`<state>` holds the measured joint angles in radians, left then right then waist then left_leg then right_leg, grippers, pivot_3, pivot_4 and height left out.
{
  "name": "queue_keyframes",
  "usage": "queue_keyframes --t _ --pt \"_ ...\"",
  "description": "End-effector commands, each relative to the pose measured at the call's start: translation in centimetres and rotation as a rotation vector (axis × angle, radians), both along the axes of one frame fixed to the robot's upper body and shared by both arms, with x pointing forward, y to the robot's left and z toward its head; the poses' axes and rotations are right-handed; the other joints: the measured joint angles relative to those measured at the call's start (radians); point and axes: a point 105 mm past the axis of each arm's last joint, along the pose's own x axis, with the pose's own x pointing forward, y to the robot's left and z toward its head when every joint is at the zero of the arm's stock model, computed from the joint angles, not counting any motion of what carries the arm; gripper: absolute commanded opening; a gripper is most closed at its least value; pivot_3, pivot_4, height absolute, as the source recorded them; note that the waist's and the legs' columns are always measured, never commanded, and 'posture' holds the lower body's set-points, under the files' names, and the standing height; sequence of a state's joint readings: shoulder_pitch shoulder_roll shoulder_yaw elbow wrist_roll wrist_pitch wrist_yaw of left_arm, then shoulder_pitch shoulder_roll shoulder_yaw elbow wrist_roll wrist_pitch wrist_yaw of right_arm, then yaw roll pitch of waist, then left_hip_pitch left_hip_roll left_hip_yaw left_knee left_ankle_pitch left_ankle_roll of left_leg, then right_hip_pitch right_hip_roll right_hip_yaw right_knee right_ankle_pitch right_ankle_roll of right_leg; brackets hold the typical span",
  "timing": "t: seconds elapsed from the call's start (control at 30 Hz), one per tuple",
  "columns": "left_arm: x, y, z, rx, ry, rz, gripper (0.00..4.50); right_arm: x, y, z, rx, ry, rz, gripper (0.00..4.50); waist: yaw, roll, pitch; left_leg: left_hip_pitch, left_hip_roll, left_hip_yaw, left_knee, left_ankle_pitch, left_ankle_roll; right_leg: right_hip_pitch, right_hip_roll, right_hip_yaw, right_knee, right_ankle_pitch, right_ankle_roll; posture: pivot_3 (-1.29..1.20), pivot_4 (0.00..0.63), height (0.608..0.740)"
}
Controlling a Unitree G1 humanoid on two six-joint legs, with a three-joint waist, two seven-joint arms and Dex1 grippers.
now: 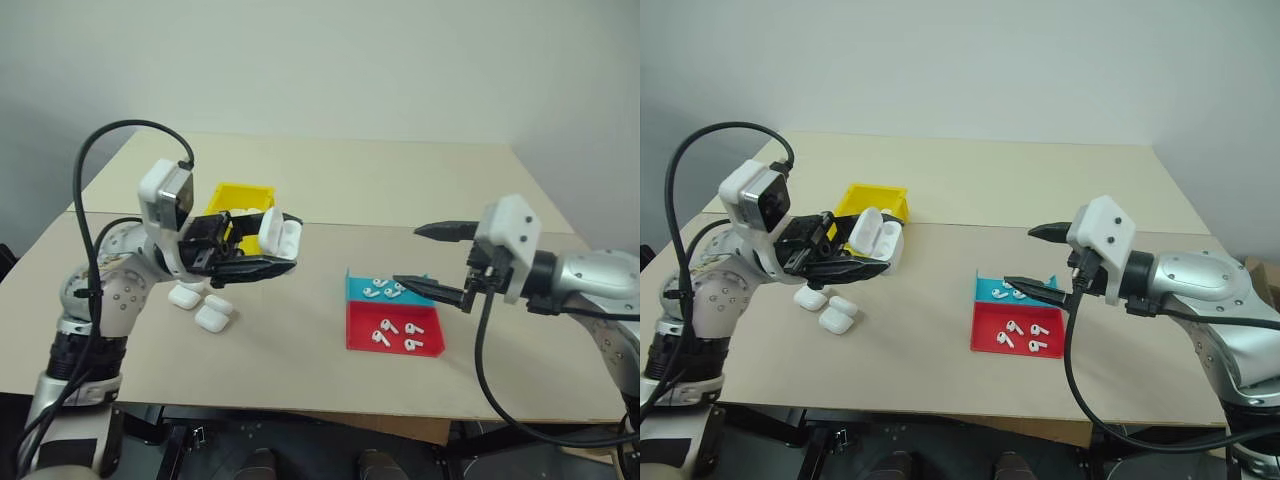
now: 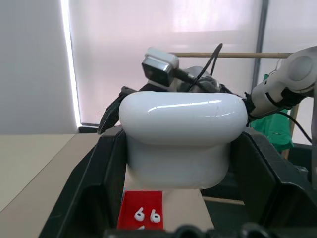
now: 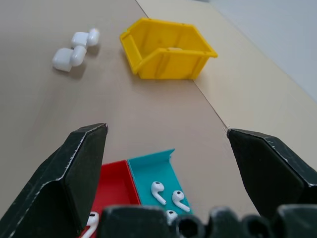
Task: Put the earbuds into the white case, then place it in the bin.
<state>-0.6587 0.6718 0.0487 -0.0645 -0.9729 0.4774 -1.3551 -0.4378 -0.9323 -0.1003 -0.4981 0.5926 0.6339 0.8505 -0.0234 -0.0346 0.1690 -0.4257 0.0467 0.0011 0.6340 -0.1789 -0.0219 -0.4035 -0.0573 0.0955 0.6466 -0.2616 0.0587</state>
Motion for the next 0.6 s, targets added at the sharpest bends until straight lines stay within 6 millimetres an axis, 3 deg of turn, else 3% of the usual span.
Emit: queue_keyframes --t 0.03,0.2,0.27,0.37,0.6 --pt "-0.6 0.1 0.8 -0.025 -0.058 -0.002 2.79 -0.2 0.5 0.2 -0.076 0.007 0.022 4.50 -0.002 0.000 0.000 0.000 0.000 0.000 0.000 0.000 0.000 0.000 0.000 0.000 0.000 0.000 0.000 0.00 0.150 0.740" --pt "-0.3 0.6 -0.9 0.066 -0.057 0.073 2.79 -0.2 0.6 -1.0 -0.124 0.046 0.027 4.50 -0.004 0.000 0.000 0.000 0.000 0.000 0.000 0.000 0.000 0.000 0.000 0.000 0.000 0.000 0.000 0.00 0.150 0.740" --pt "0.2 0.7 -2.8 0.217 -0.062 0.141 2.79 -0.3 0.7 -1.3 -0.123 0.058 0.026 4.50 -0.005 0.000 0.000 0.000 0.000 0.000 0.000 0.000 0.000 0.000 0.000 0.000 0.000 0.000 0.000 0.00 0.150 0.740" --pt "0.7 0.8 -7.3 0.563 -0.115 0.188 2.79 -0.7 0.8 -1.8 -0.127 0.076 0.034 4.50 -0.005 0.000 0.000 0.000 0.000 0.000 0.000 0.000 0.000 0.000 0.000 0.000 0.000 0.000 0.000 0.00 0.150 0.740" --pt "1.6 1.7 -11.7 0.945 -0.151 0.153 2.79 -1.0 1.4 -2.2 -0.147 0.083 0.041 4.50 0.007 0.000 0.000 0.000 0.000 0.000 0.000 0.000 0.000 -0.001 0.000 0.000 0.000 0.000 0.000 0.00 0.150 0.740"
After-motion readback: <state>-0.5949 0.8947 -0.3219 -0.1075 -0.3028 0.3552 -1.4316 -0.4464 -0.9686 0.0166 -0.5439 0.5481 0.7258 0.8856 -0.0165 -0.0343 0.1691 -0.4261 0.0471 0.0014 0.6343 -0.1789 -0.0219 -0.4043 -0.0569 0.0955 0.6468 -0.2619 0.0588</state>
